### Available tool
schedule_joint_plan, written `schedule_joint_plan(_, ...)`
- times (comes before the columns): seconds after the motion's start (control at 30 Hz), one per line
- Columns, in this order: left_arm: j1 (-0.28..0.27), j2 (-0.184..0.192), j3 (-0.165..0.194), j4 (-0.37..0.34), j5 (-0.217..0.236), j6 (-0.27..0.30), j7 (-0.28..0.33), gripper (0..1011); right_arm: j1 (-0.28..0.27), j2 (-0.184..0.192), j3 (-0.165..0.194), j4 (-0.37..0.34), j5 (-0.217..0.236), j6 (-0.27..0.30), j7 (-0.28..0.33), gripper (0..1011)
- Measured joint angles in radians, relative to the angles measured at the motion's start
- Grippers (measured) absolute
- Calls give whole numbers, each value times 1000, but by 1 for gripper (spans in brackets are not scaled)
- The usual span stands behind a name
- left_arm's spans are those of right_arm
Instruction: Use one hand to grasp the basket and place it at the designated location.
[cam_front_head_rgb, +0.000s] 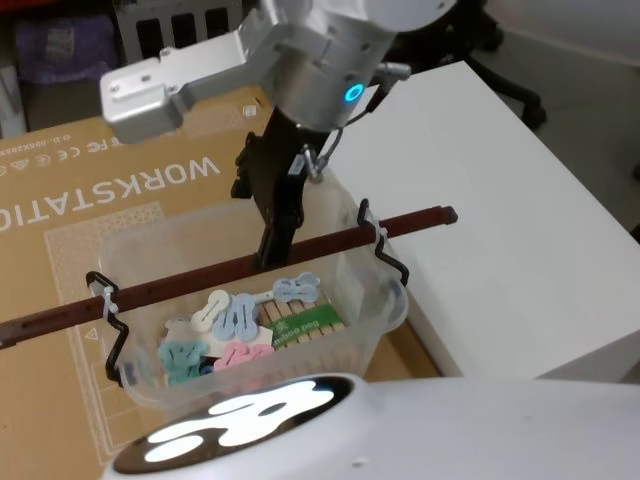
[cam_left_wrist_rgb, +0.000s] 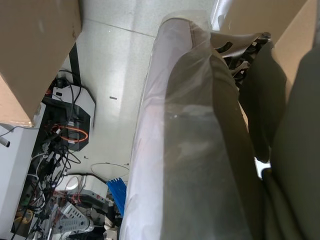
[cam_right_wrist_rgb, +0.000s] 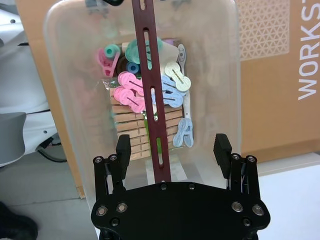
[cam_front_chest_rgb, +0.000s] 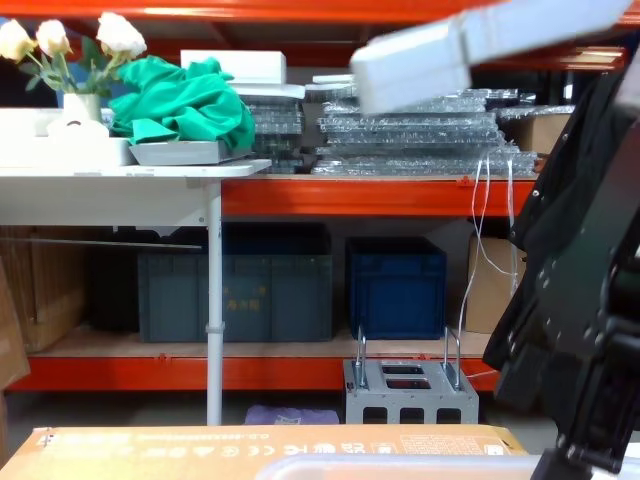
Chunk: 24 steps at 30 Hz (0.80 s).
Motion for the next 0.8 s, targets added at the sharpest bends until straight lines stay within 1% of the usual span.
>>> schedule_joint_plan(0.17, 0, 0, 0, 0, 0, 0, 0, 0, 1, -40, -35, 29, -26, 20, 9, 1001)
schedule_joint_plan(0.27, 0, 0, 0, 0, 0, 0, 0, 0, 2, -49, -46, 38, -34, 24, 10, 1001)
schedule_joint_plan(0.3, 0, 0, 0, 0, 0, 0, 0, 0, 3, -58, -55, 46, -41, 27, 11, 1001)
schedule_joint_plan(0.5, 0, 0, 0, 0, 0, 0, 0, 0, 4, -84, -84, 66, -61, 38, 13, 1001)
schedule_joint_plan(0.57, 0, 0, 0, 0, 0, 0, 0, 0, 4, -99, -100, 81, -72, 44, 15, 1001)
schedule_joint_plan(0.6, 0, 0, 0, 0, 0, 0, 0, 0, 4, -99, -100, 81, -72, 44, 15, 1001)
schedule_joint_plan(0.8, 0, 0, 0, 0, 0, 0, 0, 0, 4, -116, -134, 94, -91, 51, 15, 1001)
